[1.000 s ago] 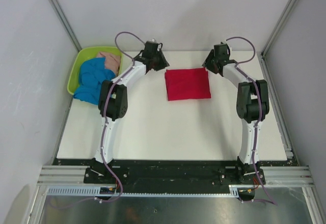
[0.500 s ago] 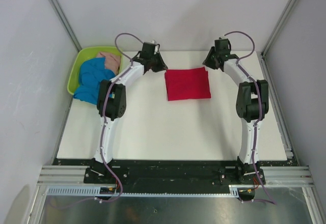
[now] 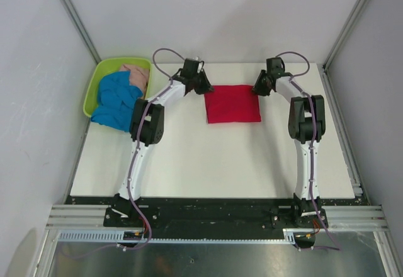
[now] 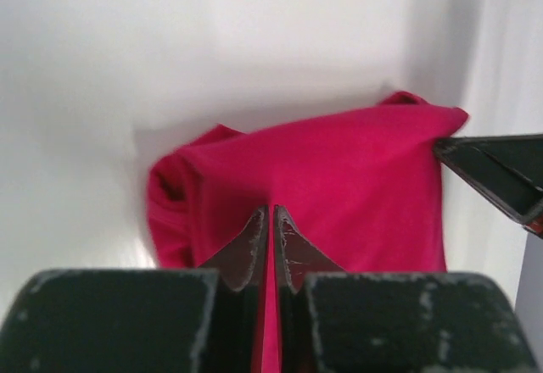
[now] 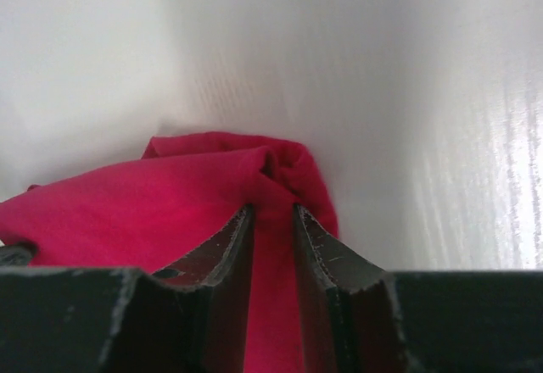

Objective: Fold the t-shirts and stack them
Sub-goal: Smooth out wrinkles on the folded tshirt, then put the neatly folded tshirt into the corner of the board with the right arm

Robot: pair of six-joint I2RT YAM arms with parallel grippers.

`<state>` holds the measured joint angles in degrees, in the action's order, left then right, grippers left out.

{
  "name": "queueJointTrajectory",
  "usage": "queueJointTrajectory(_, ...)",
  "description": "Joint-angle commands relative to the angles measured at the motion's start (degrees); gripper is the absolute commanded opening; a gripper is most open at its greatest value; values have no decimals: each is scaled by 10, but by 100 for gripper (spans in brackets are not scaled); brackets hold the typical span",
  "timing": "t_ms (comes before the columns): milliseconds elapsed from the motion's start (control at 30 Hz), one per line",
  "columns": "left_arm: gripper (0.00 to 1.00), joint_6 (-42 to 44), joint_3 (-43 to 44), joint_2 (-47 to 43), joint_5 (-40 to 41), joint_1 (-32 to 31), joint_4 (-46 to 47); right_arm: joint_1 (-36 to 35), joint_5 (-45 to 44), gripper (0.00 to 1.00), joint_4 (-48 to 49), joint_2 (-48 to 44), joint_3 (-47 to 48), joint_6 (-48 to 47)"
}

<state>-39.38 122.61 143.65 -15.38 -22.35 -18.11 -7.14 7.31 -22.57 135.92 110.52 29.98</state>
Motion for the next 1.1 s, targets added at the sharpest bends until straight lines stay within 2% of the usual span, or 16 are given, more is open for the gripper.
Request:
queueJointTrajectory(0, 7, -26, 43, 33, -9, 19, 7, 16, 10, 30, -21, 9, 44, -5)
queueJointTrajectory(200, 8, -29, 51, 37, -6, 30, 8, 19, -3, 40, -30, -19, 32, -20)
queueJointTrajectory(400, 11, -28, 75, 37, -26, 33, 8, 21, 21, 60, -25, -63, -25, -39)
queueJointTrajectory(500, 12, -30, 85, 34, -34, 32, 8, 20, 31, 65, -2, -79, -67, -49)
queueJointTrajectory(733, 12, -30, 72, 2, -35, 32, 9, 19, 52, 64, 24, -99, -126, -50)
queueJointTrajectory(1067, 9, -38, -23, -74, -36, 32, 8, 12, 66, 55, 33, -91, -166, -49)
